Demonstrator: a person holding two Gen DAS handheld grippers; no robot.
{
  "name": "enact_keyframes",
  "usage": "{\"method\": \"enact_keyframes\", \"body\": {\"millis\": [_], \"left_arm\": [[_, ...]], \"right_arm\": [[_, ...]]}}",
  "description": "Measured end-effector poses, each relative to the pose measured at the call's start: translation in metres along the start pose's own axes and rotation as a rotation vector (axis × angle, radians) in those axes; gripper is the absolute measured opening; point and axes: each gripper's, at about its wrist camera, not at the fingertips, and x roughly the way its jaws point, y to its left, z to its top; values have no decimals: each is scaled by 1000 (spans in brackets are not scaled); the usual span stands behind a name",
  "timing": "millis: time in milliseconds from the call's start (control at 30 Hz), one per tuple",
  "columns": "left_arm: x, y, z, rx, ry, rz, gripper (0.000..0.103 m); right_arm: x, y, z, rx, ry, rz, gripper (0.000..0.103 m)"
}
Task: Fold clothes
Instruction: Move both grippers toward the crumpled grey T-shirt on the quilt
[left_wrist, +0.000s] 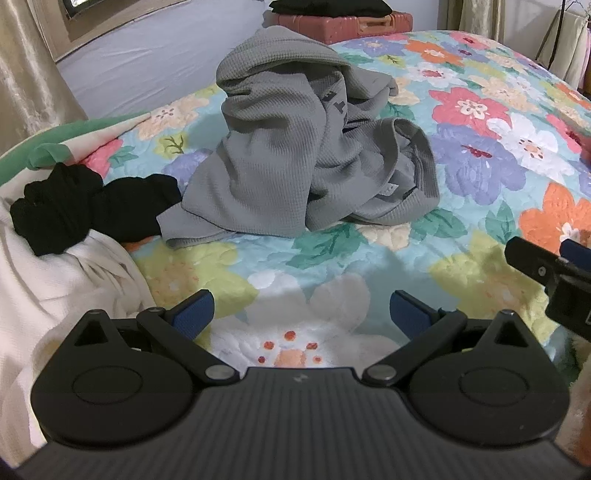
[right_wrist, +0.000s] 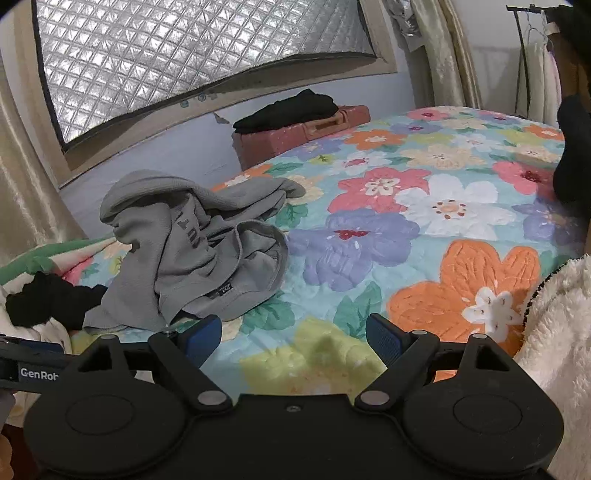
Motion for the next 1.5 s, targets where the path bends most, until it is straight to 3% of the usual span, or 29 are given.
{"method": "enact_keyframes", "body": {"millis": [100, 200, 333, 667, 1133, 1367, 1500], "left_arm": [[-3, 3, 4, -11, -9, -6, 103], [-6, 6, 9, -21, -17, -12, 103], [-10, 10, 15, -35, -29, -19, 103], [-25, 33, 35, -105, -75, -40, 103], [-29, 44, 36, -111, -52, -5, 103], [-43, 48, 52, -123, -82, 17, 103], [-43, 48, 61, -117, -90, 12, 103]], "right_arm": [[-3, -2, 1, 10, 0, 6, 89], [6, 9, 11, -41, 65, -26, 89], [2, 20, 44, -60, 155, -54, 89], [-6, 52, 113, -258, 203, -12, 89], [-12, 73, 110, -288, 247, 27, 89], [-15, 77, 139, -333, 268, 25, 89], [-2, 78, 155, -376, 338, 15, 88]]}}
